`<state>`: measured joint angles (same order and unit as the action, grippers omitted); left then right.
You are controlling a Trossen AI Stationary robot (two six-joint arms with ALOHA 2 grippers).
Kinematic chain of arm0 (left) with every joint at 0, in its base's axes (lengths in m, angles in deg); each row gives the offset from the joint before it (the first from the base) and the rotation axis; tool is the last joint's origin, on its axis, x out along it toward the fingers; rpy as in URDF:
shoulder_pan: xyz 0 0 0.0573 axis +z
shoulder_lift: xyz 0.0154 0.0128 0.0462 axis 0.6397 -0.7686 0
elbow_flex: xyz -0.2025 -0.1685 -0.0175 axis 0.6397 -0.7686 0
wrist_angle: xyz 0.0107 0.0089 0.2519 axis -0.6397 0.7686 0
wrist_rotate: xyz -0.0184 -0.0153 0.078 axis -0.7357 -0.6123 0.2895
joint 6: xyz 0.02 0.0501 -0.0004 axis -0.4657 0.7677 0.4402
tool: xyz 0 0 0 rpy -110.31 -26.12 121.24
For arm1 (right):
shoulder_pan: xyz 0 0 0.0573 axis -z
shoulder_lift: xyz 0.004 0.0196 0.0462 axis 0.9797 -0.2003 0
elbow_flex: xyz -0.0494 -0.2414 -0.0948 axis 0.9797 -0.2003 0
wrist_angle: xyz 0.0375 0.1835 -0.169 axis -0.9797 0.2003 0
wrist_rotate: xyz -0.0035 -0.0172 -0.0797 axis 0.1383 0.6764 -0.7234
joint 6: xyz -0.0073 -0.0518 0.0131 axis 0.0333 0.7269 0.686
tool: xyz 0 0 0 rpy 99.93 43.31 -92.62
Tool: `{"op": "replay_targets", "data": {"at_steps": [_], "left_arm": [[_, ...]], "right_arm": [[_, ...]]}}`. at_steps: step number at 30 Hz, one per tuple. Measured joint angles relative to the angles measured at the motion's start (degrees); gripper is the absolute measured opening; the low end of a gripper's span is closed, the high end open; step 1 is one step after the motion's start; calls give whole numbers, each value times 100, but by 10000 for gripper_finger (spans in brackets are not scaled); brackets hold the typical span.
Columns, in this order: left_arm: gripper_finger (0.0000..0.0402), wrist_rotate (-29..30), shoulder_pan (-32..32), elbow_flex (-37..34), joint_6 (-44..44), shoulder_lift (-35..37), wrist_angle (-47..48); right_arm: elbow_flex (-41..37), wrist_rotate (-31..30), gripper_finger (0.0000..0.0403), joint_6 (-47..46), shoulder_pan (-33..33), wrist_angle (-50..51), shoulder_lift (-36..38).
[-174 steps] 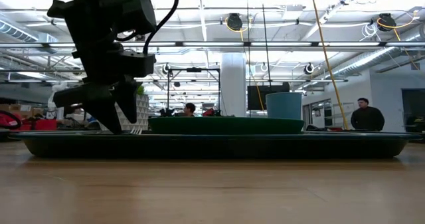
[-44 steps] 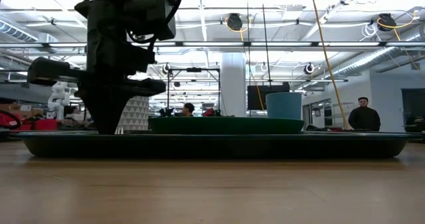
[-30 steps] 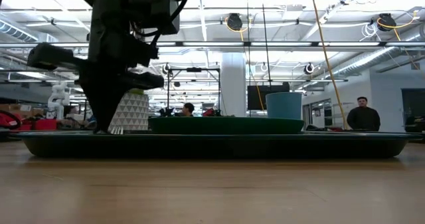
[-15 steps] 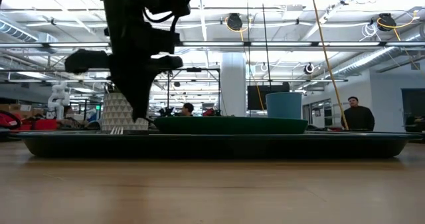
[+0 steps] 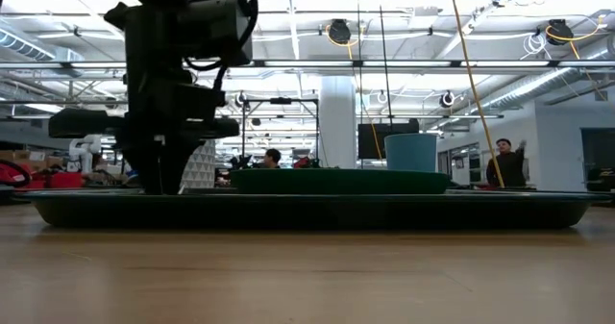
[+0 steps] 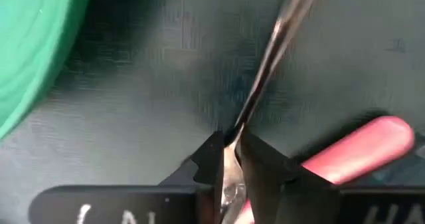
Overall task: Pick and place plate/cup/fork/spoon on tray
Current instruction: Put the black spoon on the dark green serving tray to the right of the pink fork
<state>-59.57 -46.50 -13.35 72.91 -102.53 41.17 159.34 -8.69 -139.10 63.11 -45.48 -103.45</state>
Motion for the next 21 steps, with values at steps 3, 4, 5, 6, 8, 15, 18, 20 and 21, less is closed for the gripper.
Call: {"op": "replay_targets", "data": {"at_steps": [3,4,5,6,8,15,18,20,21], "left_arm": [[60,112,-1,13,-151,2,61],[61,248,-3,42,-194,2,94],[61,398,-3,77,-239,2,88],[61,533,-3,116,-265,2,70],[62,648,-3,176,-283,3,80],[62,668,-6,329,-306,6,111],[62,701,-3,389,-302,8,151],[63,840,-3,436,-281,8,246],[63,959,1,466,-283,8,279]], "right_arm": [[-1,-4,82,27,40,0,0],[-1,-4,82,48,62,-1,0],[-1,-9,82,74,80,-2,0],[-1,-13,82,91,100,-2,0],[-1,-15,82,105,130,-3,0],[-1,10,82,147,178,-7,0],[-1,20,82,150,176,-7,0],[-1,20,82,150,176,-7,0],[-1,20,82,153,176,-7,0]]}}
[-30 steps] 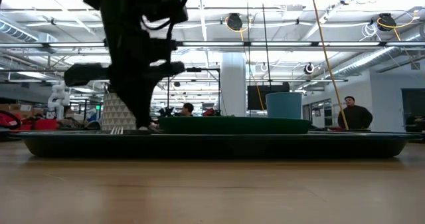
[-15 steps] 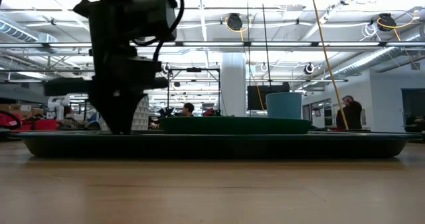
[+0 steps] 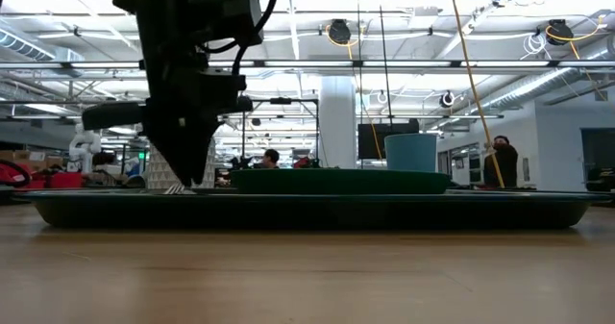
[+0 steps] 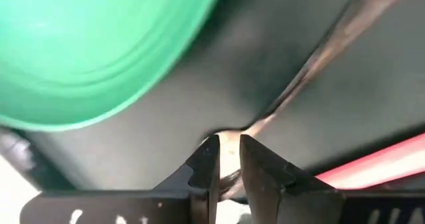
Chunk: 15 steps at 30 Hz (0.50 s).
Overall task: Pick and place plate/cup/fork/spoon on tray
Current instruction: Put the black spoon on the dark green serving tray to the right of the pink fork
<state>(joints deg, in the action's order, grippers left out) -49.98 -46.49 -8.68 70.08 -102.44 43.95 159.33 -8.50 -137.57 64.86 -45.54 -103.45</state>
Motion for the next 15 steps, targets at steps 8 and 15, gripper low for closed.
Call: {"op": "replay_targets", "data": {"at_steps": [8,15], "left_arm": [[63,388,251,484,-461,0,696],[63,336,413,733,-1108,0,932]], "right_arm": [[0,2,82,149,2,-2,0],[0,2,82,342,2,-2,0]]}}
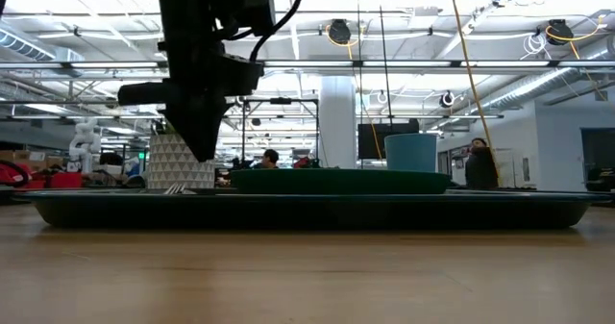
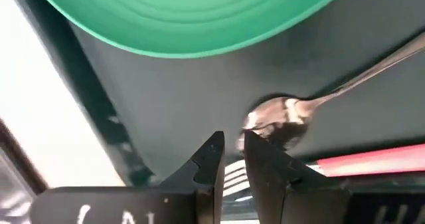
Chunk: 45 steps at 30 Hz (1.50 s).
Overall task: Pick and place plate/cup/fork/spoon on tray
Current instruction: Put the black spoon on the dark green serving tray to the right of the pink fork
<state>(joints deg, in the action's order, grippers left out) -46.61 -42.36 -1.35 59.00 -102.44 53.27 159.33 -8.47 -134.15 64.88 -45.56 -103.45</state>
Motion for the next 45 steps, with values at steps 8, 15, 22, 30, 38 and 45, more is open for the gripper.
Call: {"op": "replay_targets", "data": {"at_steps": [8,15,22,30,38,45], "left_arm": [[63,-932,-55,11,-1754,0,304],[63,-1382,-187,11,-4200,0,548],[63,-2055,-364,11,-6749,0,499],[63,-2499,-565,10,-9138,0,-72],[63,-1987,-722,9,-10044,486,-1005],[63,-1444,-684,14,-10423,973,-860]], "right_arm": [[0,-9,82,244,0,0,0],[0,-2,82,727,87,0,0],[-4,20,82,815,232,-4,208],[-4,22,82,833,234,56,967],[-4,-171,82,840,262,854,1765],[-4,-1474,88,542,307,1297,2217]]}}
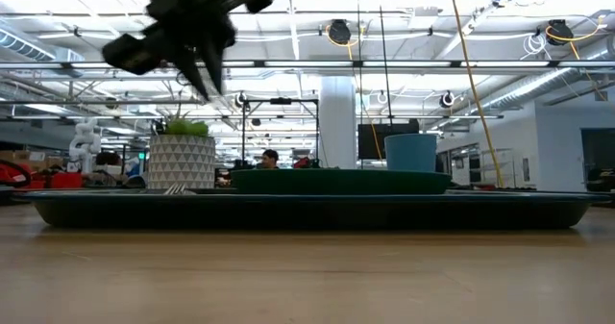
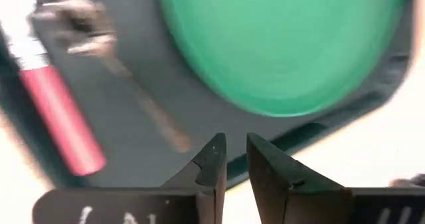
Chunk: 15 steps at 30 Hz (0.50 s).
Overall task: Pick and place plate/cup/fork/spoon on tray
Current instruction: Put the black spoon on the dark green serving tray to the right of the pink fork
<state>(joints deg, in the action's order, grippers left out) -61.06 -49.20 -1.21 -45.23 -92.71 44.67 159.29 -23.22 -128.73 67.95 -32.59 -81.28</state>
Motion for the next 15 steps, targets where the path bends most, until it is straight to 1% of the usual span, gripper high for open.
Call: {"op": "replay_targets", "data": {"at_steps": [2,6,9,11,15], "left_arm": [[63,-17,77,-5,-1,28,351],[63,-27,296,-10,127,15,646],[63,-17,441,-10,279,17,260],[63,4,503,-10,289,17,-170],[63,2,598,-10,725,17,-1096]], "right_arm": [[0,-182,96,5,89,31,53],[0,-179,119,-193,285,65,75],[0,-165,139,-97,346,121,80],[0,-163,151,84,413,85,78],[0,-169,164,892,548,-296,75]]}}
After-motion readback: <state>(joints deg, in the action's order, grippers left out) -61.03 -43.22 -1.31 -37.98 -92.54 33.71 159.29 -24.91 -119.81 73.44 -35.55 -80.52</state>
